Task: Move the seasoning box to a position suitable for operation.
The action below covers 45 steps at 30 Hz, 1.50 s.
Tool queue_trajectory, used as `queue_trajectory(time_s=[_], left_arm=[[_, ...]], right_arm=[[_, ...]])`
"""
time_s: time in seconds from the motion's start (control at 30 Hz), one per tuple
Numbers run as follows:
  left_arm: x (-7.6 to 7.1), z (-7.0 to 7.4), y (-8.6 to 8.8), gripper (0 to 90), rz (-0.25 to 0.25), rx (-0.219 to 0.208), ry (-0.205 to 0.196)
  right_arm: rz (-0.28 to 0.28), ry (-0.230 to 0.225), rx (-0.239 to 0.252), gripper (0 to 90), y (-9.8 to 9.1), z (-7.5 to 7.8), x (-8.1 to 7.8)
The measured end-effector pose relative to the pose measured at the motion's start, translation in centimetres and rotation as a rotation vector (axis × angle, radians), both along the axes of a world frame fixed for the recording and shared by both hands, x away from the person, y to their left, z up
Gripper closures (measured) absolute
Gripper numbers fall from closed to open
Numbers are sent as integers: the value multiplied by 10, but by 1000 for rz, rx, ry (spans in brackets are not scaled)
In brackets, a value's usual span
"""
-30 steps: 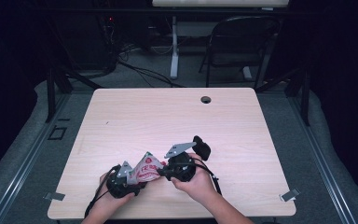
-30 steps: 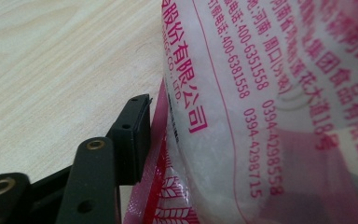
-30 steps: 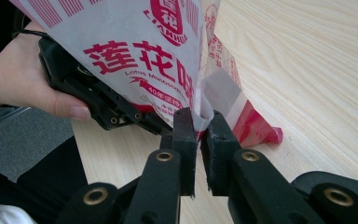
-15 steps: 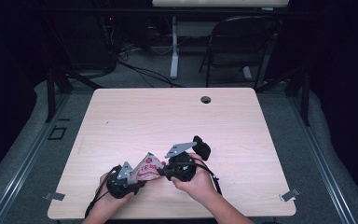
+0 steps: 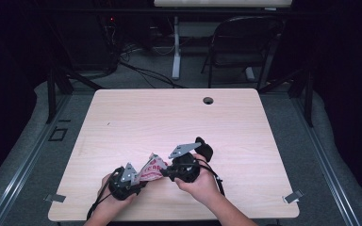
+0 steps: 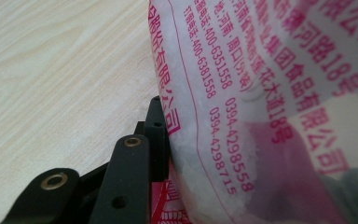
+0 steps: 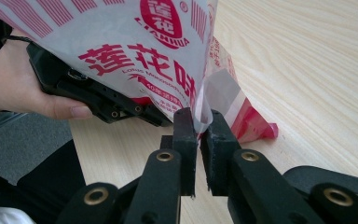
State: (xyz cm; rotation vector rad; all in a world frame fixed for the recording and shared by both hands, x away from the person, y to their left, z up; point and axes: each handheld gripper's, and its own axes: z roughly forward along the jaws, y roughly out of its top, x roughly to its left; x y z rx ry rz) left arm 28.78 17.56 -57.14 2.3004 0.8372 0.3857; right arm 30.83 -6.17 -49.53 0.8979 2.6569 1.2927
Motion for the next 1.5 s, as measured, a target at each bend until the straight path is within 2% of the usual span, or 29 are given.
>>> queue_trajectory(time_s=[0.03,0.2,0.3,0.4,0.43,0.57,0.63,0.87,0.93,1.0,1.07,1.17,1.23,1.5], left_arm=[[0,1,0,687,3,7,-15],[0,6,1,690,9,21,-35],[2,13,3,691,21,38,-69],[3,17,4,691,26,34,-85],[4,20,3,692,32,49,-107],[7,25,4,692,37,43,-128],[9,26,4,692,32,44,-127],[16,34,1,693,17,40,-146],[18,38,-1,693,8,56,-169],[19,38,-3,693,16,44,-174],[20,39,-4,693,4,54,-180],[21,42,-10,693,-11,97,-211],[21,43,-12,694,-22,107,-221],[22,43,-19,693,-49,146,-230]], right_arm=[[-2,-1,6,844,-1,1,0],[-8,-4,27,803,-4,4,-1],[-11,-26,39,757,-11,11,-3],[-20,-32,49,737,-16,15,-4],[-37,-48,64,719,-21,19,-5],[-67,-62,77,700,-31,25,-7],[-72,-62,84,694,-32,25,-7],[-116,-64,77,666,-46,26,-11],[-129,-69,76,662,-51,27,-13],[-136,-70,71,659,-53,27,-13],[-145,-65,64,659,-56,26,-14],[-164,-60,52,653,-62,24,-16],[-174,-57,50,649,-65,24,-16],[-207,-32,40,640,-75,23,-14]])
